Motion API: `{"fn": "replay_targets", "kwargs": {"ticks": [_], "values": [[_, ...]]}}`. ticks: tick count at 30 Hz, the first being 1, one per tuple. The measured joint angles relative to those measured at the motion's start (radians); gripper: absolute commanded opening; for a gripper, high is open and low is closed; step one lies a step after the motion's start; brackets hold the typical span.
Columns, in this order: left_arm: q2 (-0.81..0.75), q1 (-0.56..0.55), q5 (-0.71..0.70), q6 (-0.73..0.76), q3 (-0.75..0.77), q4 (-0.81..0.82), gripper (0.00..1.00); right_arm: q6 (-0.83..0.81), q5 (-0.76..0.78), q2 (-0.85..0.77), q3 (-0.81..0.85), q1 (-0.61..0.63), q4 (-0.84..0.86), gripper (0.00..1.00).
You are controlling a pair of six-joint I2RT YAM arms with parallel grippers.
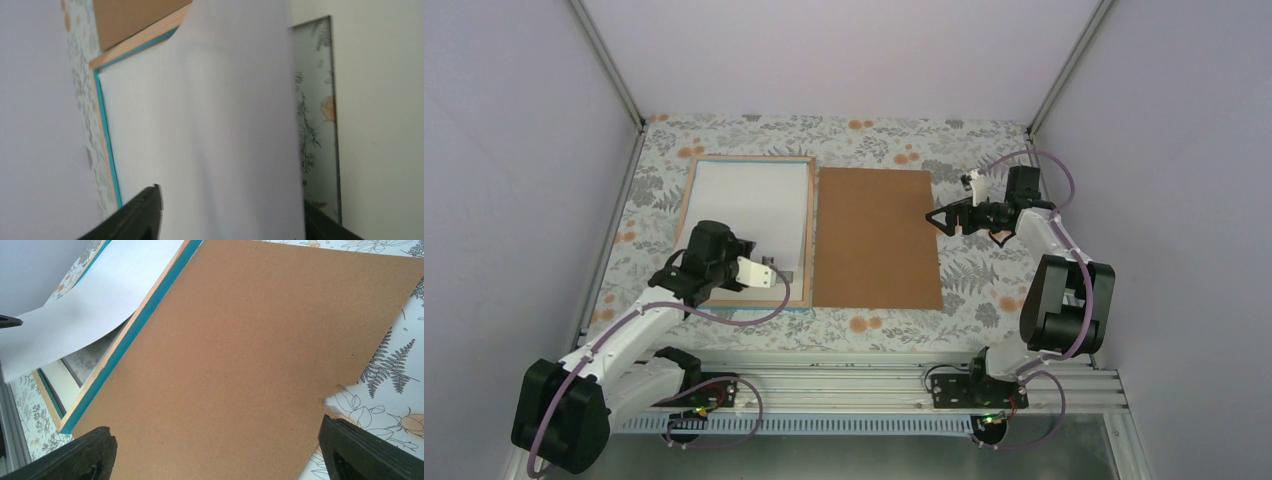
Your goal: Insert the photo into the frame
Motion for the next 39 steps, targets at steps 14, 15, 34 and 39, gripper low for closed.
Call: {"fn": "replay_targets", "kwargs": {"ticks": [14, 15, 34, 39], "values": [[0.034, 0.000, 0.017, -0.029, 0.048, -0.140, 1.00, 0.000, 0.000, 0.000, 0.000, 0.000, 0.000, 1.00], [0.036, 0.000, 0.021, -0.029, 0.050, -0.145, 1.00, 0.000, 0.000, 0.000, 0.000, 0.000, 0.000, 1.00], [0.008, 0.000, 0.035, -0.052, 0.055, -0.225, 1.00, -0.005, 0.008, 0.000, 0.000, 0.000, -0.004, 1.00], [-0.008, 0.000, 0.019, -0.052, 0.047, -0.224, 1.00, -0.007, 0.008, 0.003, 0.000, 0.000, -0.011, 1.00]]}}
